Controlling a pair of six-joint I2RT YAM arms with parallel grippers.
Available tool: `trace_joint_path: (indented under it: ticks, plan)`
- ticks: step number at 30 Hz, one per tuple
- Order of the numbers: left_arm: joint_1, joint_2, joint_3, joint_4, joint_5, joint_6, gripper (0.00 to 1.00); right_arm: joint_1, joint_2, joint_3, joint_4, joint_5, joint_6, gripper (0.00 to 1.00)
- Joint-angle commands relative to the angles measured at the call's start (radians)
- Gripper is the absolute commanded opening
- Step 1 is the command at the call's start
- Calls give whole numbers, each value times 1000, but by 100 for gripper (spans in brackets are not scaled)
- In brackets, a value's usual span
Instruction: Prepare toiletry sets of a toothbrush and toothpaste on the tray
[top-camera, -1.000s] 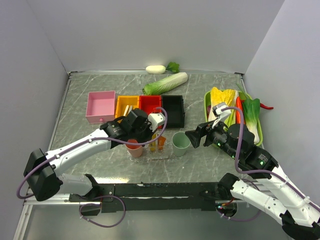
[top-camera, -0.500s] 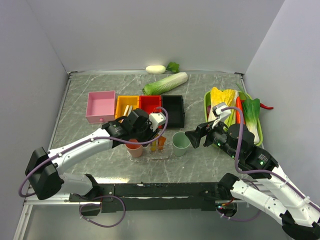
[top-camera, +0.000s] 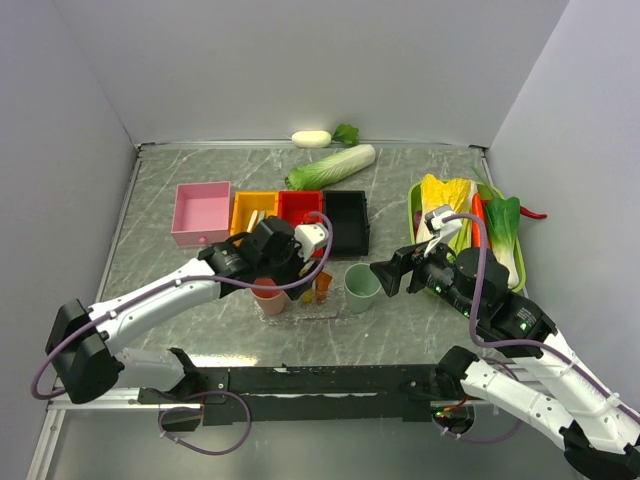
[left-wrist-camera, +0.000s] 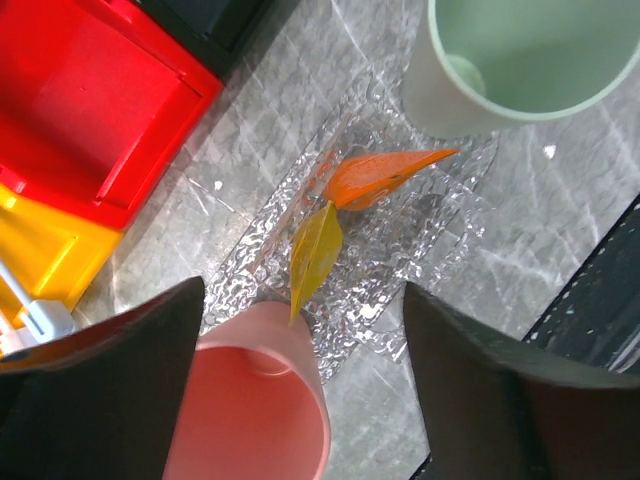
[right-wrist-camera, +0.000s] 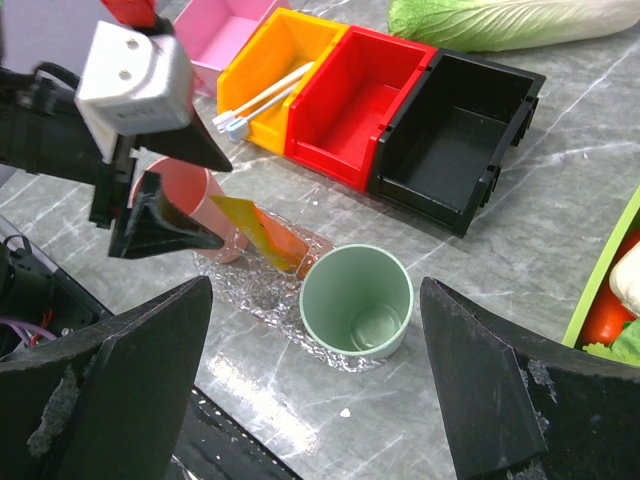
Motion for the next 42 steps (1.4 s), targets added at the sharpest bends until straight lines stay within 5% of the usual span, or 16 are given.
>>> trace_joint_path:
  ticks: [1,4,11,16,21,25,30,35,42]
  plan:
    - [-6,-65,19,27,-10,1,87,-3,-20,-4,8,15,-5,92]
    - [-6,-85,16,26,22,10,99,-1,-20,-3,9,13,-3,92]
    - [9,-194,35,76,83,59,97,-3,-14,0,15,12,3,92]
    - [262,-243,35,203,213,-58,97,-3,-8,3,23,9,6,92]
    - [430,-252,-34,340,7,-300,99,-3,11,14,26,-10,12,92]
    - [546,-200,-95,312,-64,-464,94,-3,31,34,12,-22,8,92]
    - [675,-145,-189,300,-66,-515,75,-1,47,45,23,-31,14,92]
    - [681,-107,-223,335,-150,-505,64,-1,63,27,55,-57,32,92]
    - [689,11,-221,358,-63,-551,59,-1,70,3,71,-70,37,92]
